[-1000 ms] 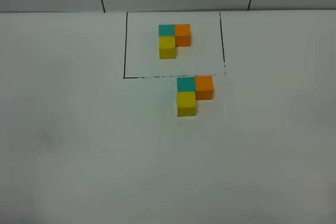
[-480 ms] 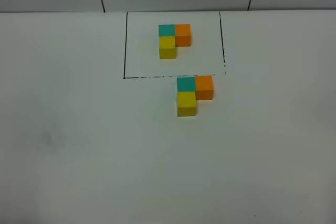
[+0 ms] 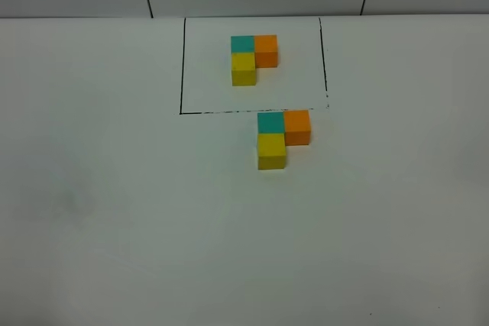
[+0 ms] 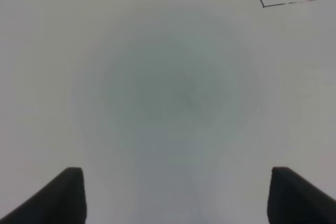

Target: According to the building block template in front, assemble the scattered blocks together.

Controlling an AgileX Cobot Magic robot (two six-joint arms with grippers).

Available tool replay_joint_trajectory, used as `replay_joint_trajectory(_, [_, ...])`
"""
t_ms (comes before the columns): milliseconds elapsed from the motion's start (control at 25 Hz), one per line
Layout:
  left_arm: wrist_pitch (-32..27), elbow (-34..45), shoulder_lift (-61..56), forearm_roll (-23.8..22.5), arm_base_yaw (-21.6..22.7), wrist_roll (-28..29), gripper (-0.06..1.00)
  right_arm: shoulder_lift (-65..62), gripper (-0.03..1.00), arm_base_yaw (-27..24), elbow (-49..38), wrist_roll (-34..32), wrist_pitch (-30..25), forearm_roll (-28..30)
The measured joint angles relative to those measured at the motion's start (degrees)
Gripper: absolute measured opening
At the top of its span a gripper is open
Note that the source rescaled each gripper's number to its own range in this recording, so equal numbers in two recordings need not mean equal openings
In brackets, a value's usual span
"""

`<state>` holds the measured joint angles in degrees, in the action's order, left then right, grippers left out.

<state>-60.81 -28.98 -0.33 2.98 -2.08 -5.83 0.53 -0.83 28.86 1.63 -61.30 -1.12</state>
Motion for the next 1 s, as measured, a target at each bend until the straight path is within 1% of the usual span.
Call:
replay_joint_trajectory(120, [0.0, 0.0, 0.0, 0.0, 0.0, 0.0, 0.62, 0.0, 0.71, 0.0, 0.0, 0.0, 0.0, 0.0])
replay_joint_trajectory(280, [0.0, 0.0, 0.0, 0.0, 0.0, 0.0, 0.62, 0.0, 0.66, 0.0, 0.0, 0.0, 0.0, 0.0])
replay_joint_trajectory(1000, [0.0, 0.0, 0.0, 0.0, 0.0, 0.0, 0.62, 0.0, 0.65, 0.0, 0.0, 0.0, 0.0, 0.0])
